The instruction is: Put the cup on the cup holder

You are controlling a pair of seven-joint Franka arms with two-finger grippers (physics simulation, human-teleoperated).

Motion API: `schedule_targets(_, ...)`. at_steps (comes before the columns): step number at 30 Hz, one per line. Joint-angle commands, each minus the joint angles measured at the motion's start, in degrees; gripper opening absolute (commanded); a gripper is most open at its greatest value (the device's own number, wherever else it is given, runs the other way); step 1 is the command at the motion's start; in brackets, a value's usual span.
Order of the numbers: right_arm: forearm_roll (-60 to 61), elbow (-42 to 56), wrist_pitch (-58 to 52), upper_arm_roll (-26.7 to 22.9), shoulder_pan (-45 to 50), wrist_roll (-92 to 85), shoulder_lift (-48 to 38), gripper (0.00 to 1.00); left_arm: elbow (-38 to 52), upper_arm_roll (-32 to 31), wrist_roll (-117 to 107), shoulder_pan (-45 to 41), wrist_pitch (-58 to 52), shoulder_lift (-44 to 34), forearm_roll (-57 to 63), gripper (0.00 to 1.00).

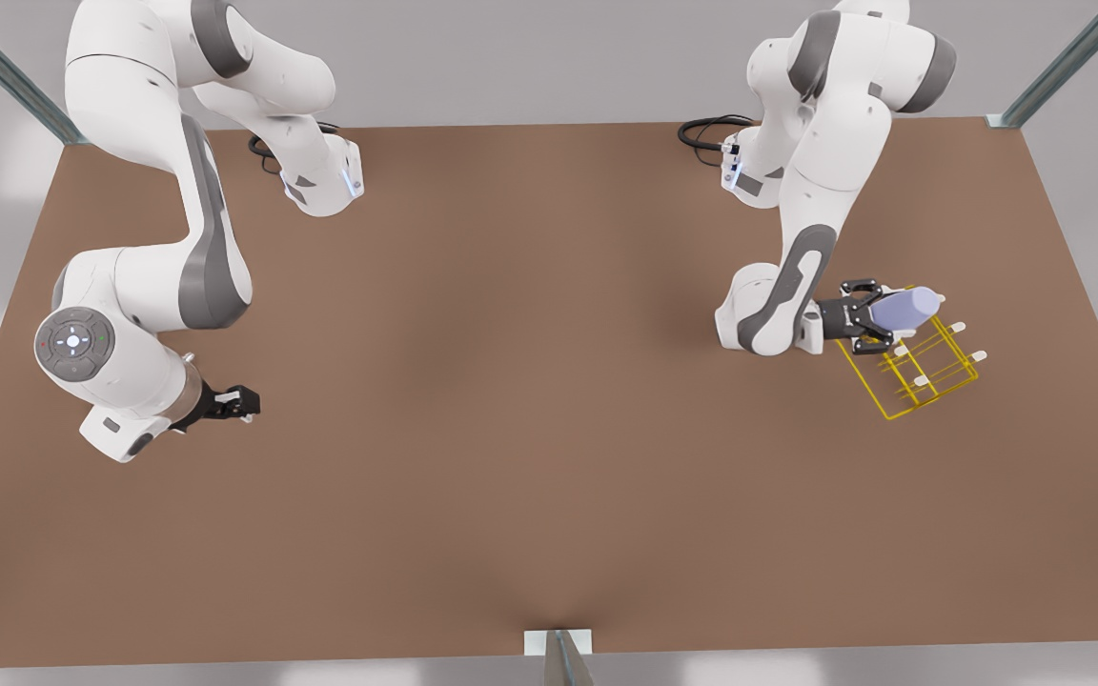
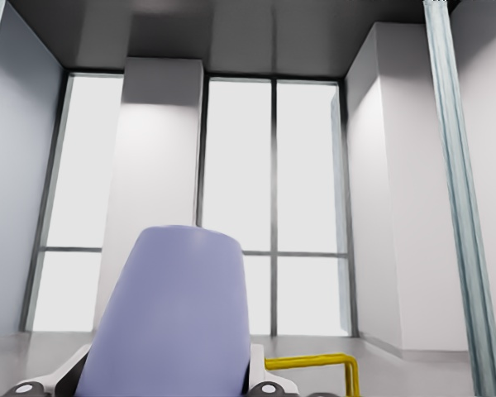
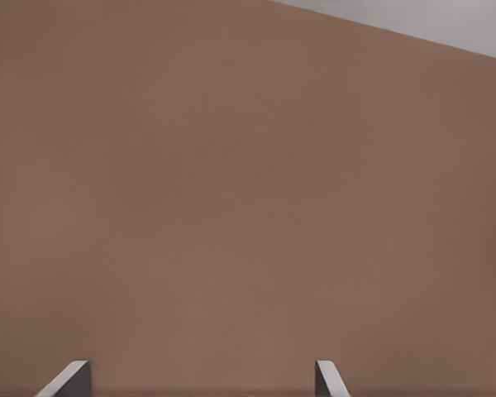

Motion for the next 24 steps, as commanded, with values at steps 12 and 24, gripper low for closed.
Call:
schedule_targets(12, 0.1, 0.0, 0.0, 0.0, 0.1, -0.1, -0.1, 1.0, 29.6, -19.3, -2.9, -3.6, -2.4, -8.5, -40.5, 1.0)
schedule_targets(24, 0.0, 0.1, 0.0, 0.0, 0.2, -0.1, 0.0, 1.0, 54.2, -3.3, 137.3, 6.3, -0.2, -13.9, -73.6, 1.0)
